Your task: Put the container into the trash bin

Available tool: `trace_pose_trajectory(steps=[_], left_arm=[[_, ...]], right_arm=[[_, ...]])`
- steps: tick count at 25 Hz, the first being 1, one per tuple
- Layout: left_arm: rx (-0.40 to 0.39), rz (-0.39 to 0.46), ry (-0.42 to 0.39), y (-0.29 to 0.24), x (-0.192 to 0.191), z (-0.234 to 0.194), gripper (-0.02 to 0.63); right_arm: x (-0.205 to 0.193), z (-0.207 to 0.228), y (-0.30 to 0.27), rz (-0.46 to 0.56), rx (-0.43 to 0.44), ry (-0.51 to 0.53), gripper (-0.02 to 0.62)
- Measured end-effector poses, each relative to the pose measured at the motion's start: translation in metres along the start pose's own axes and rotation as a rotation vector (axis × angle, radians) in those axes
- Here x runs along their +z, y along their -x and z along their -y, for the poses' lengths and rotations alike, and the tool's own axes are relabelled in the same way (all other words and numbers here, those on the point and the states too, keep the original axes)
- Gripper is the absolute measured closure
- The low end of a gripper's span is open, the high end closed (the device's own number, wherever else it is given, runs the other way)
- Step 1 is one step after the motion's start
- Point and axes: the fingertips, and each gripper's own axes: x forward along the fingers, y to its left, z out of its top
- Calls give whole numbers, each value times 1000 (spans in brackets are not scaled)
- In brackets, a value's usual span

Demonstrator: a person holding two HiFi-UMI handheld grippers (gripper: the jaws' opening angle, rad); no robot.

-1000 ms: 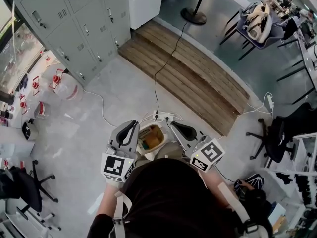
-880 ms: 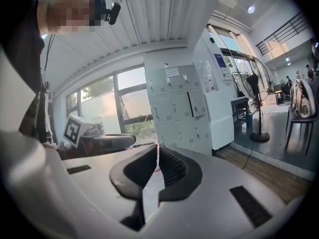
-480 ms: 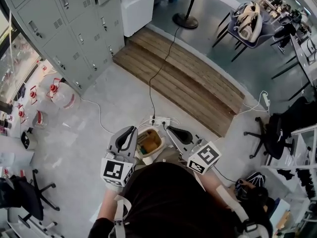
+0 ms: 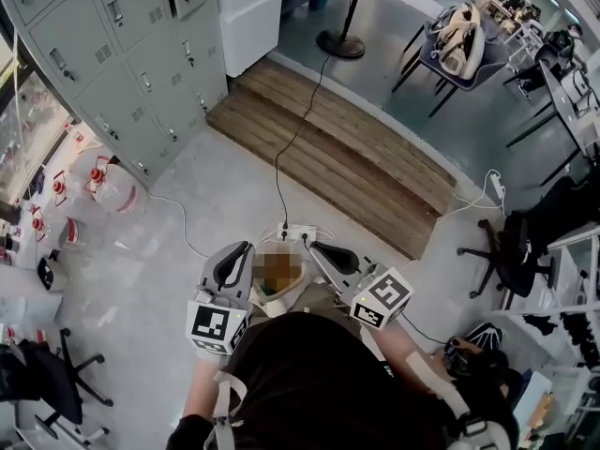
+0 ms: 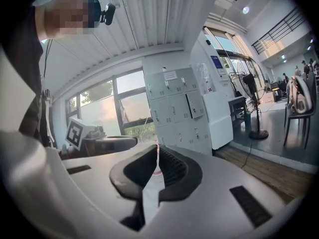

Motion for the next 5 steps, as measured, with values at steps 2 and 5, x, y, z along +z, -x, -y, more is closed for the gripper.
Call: trace_pose_trajectory(steps=[2,5], left_arm=[[1,-6,-3,1,-1,1,595],[2,-13,-1,4,-3,4,595]], right_arm=[[-1,0,2,1,-4,-2,572],[-4,-4,7,0,-9,-1,572]])
